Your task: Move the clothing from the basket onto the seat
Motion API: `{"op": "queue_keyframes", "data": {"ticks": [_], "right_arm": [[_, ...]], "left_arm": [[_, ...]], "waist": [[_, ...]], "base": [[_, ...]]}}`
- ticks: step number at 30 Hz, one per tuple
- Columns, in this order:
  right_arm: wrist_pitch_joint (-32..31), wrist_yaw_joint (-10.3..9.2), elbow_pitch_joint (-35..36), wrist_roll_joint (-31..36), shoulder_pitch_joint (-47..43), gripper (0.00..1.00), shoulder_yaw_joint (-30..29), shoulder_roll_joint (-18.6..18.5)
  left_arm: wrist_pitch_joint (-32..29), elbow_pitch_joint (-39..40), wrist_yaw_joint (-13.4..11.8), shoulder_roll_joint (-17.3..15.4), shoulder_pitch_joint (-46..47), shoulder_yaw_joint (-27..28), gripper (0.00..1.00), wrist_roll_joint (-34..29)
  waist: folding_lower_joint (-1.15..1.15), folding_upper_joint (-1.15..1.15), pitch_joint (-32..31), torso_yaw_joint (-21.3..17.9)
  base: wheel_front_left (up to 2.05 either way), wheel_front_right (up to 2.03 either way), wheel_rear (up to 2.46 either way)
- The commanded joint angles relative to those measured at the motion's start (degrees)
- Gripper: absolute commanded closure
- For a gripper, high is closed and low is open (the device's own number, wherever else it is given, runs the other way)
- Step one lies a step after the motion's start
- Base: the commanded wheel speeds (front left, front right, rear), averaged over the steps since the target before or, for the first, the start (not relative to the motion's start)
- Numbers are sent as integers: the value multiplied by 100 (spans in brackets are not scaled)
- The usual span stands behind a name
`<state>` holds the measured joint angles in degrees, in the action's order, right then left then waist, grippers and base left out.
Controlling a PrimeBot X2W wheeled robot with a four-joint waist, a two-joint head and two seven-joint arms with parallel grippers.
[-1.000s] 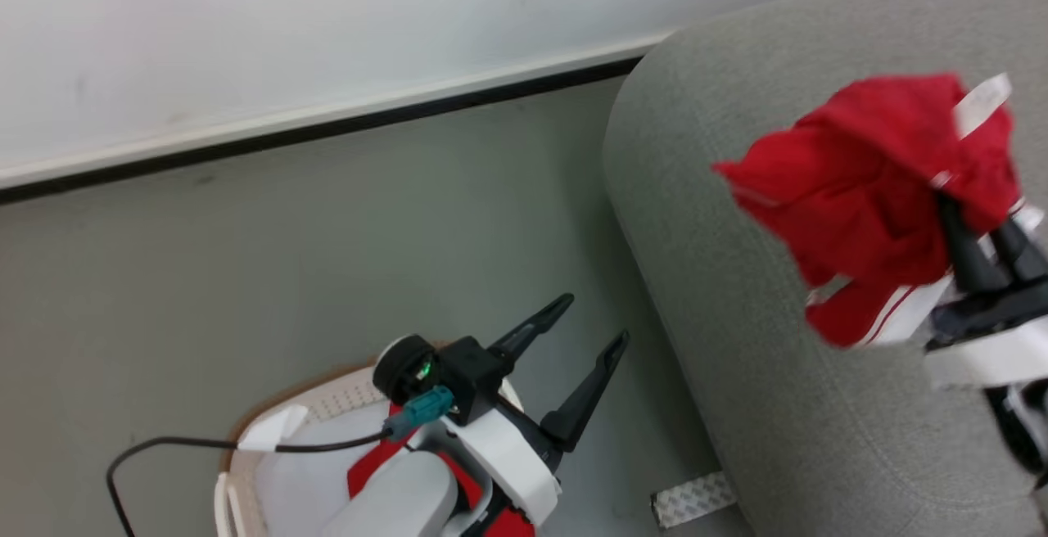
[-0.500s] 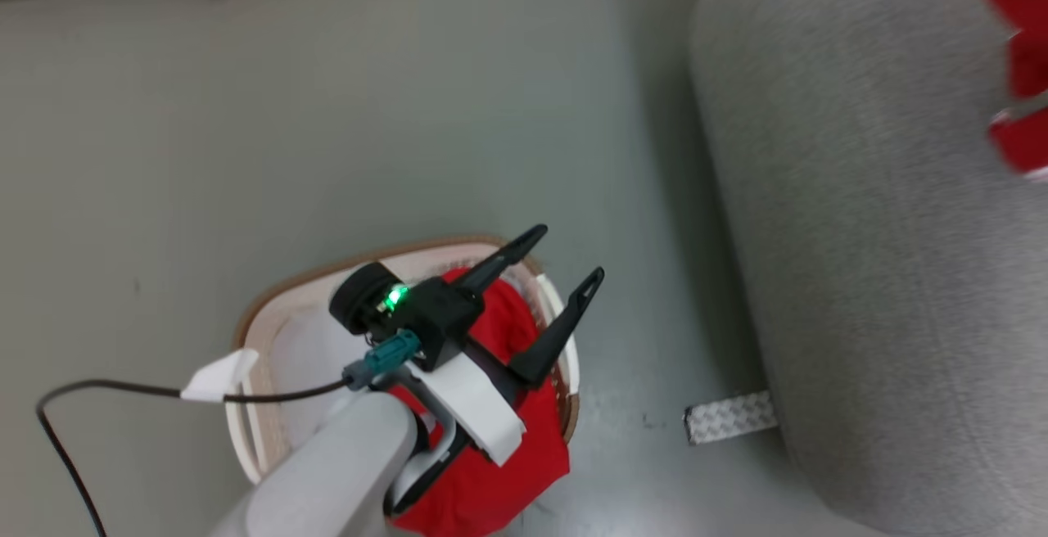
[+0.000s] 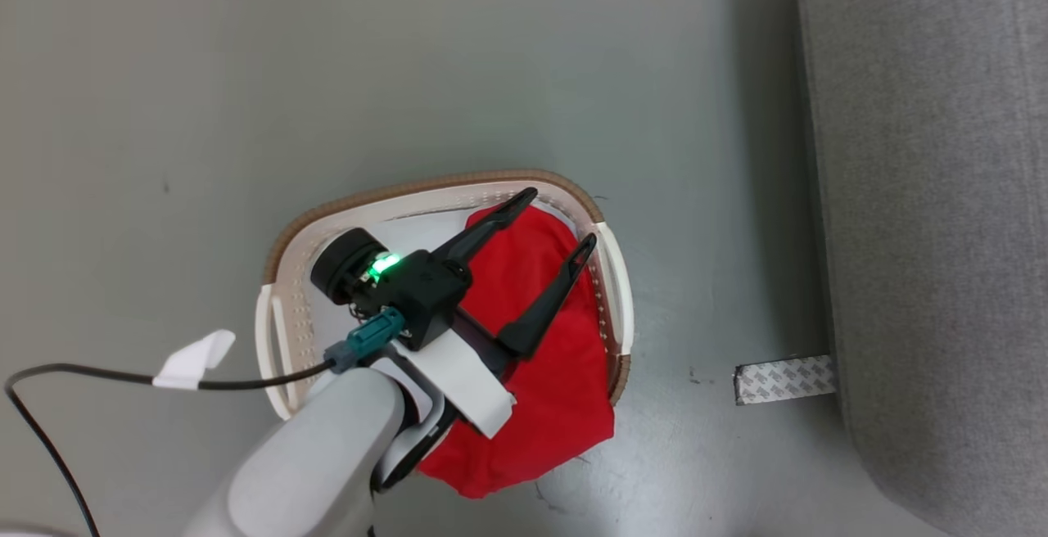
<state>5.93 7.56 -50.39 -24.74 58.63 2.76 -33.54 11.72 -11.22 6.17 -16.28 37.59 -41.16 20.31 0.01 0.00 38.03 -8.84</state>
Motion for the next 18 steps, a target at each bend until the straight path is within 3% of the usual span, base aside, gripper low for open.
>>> {"op": "queue_keyframes", "data": {"ticks": [1,3,6,7,8,9,10,18], "right_arm": [[-104,-14,-161,21,66,100,0,-20],[-243,-14,-342,-7,96,99,79,46],[-366,-14,-543,-76,138,76,189,54],[-351,-14,-594,-96,148,73,217,52],[-317,-14,-631,-126,153,53,247,52],[-287,-14,-666,-154,166,15,289,56],[-272,-14,-698,-165,183,0,337,56],[-351,-14,-870,-380,-41,0,949,-8]], "left_arm": [[38,-20,-16,-10,54,7,0,-34],[57,-36,-18,-4,70,12,0,-24],[82,-68,-32,-7,85,14,0,-3],[91,-78,-39,-9,89,17,0,3],[97,-86,-47,-9,91,17,0,9],[104,-98,-53,-10,87,16,0,18],[106,-115,-51,-10,80,16,0,29],[224,-365,-98,86,-111,31,0,142]], "waist": [[-1,0,20,29],[-1,0,25,42],[-1,0,13,41],[-1,0,4,35],[-1,0,-11,27],[-1,0,-32,15],[-1,0,-61,3],[-1,0,-702,-45]], "base": [[0,0,0],[0,0,0],[0,0,0],[0,0,0],[0,0,0],[0,0,0],[0,0,0],[0,0,0]]}}
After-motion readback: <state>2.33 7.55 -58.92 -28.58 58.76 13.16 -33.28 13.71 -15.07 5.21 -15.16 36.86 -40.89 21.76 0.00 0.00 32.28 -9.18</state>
